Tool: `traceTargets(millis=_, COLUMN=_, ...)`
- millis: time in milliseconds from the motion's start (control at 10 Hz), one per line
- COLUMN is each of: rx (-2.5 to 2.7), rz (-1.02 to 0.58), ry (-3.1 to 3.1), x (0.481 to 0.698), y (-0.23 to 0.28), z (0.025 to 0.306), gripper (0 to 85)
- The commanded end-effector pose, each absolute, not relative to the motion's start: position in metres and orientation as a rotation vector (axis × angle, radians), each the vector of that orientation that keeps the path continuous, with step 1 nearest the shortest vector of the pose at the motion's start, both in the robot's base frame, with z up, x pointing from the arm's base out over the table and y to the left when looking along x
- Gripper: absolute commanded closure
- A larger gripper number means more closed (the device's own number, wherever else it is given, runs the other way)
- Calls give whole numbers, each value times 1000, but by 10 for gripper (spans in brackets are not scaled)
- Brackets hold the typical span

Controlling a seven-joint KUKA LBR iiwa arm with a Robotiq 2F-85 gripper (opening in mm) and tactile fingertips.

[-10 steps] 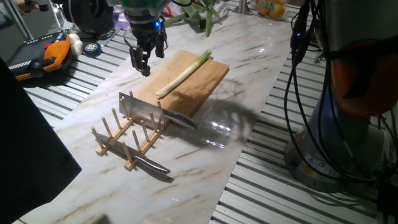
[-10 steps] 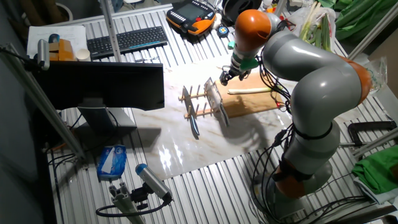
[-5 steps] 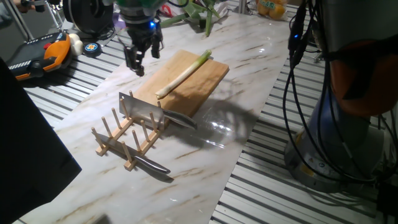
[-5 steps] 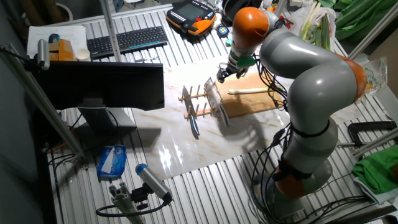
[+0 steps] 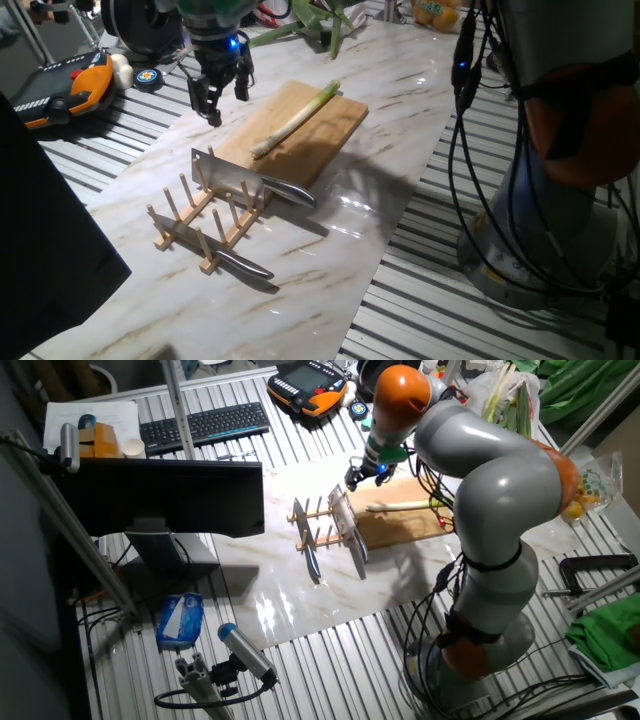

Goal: Chop the scallions

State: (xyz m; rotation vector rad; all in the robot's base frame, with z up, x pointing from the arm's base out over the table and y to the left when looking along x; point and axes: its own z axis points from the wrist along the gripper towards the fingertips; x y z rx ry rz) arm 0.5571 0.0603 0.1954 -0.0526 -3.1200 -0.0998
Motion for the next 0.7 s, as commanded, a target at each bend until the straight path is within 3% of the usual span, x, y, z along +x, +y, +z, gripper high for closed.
traceTargets(millis=0, rx=-61, rz=-96, ry=-3126, x=556, y=63, z=192, gripper=0)
traceTargets(millis=600, rx=-72, rz=-110, ry=-3122, x=563, y=67, z=169, gripper=0)
